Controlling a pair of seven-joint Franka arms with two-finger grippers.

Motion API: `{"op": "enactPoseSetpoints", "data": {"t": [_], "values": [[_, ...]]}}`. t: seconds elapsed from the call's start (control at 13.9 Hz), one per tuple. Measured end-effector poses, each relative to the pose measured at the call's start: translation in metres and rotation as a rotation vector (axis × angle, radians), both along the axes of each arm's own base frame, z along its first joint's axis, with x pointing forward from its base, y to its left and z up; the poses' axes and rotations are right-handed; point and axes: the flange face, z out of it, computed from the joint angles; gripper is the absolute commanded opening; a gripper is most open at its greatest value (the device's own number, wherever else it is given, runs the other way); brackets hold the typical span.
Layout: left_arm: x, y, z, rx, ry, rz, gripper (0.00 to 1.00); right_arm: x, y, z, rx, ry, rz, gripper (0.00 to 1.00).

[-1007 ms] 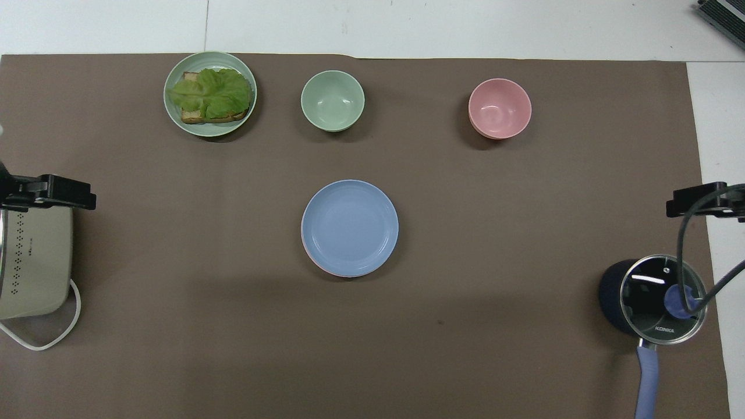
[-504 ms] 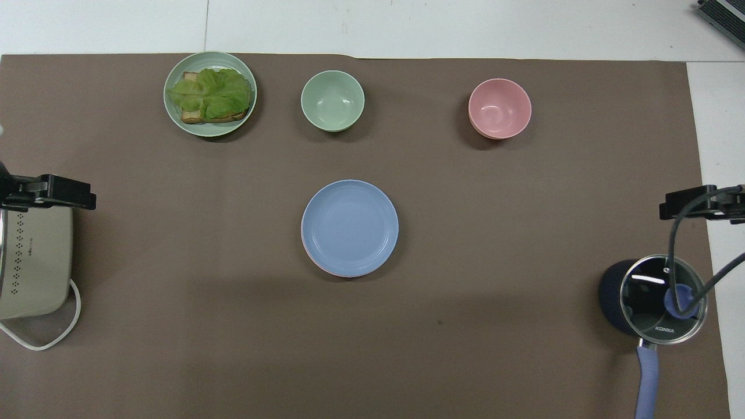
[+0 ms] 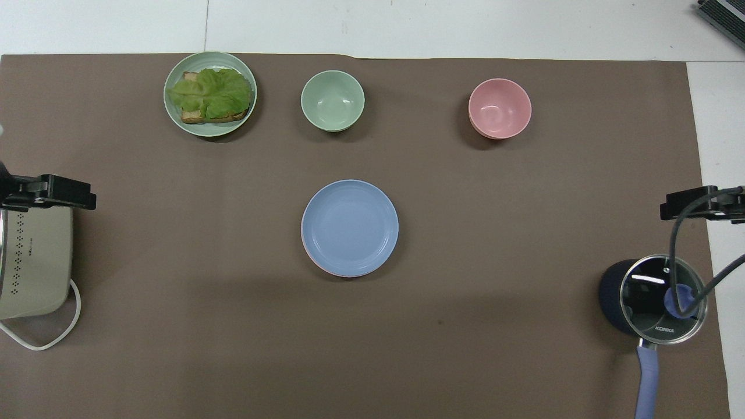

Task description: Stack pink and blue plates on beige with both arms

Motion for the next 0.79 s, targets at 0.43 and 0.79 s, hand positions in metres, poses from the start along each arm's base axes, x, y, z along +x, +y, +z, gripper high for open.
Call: {"op": "enactPoseSetpoints", "data": {"t": [0.43,0.79], "values": [[0.0000,0.0000,0.0000,0.000,0.000,0.000,1.00,-0.0002,0.0009,0.0034,0.000,-0.005,0.006,1.00],[0.0000,0.0000,0.0000,0.000,0.000,0.000,1.00,-0.0002,0.0005,0.0049,0.000,-0.008,0.006,1.00]]}}
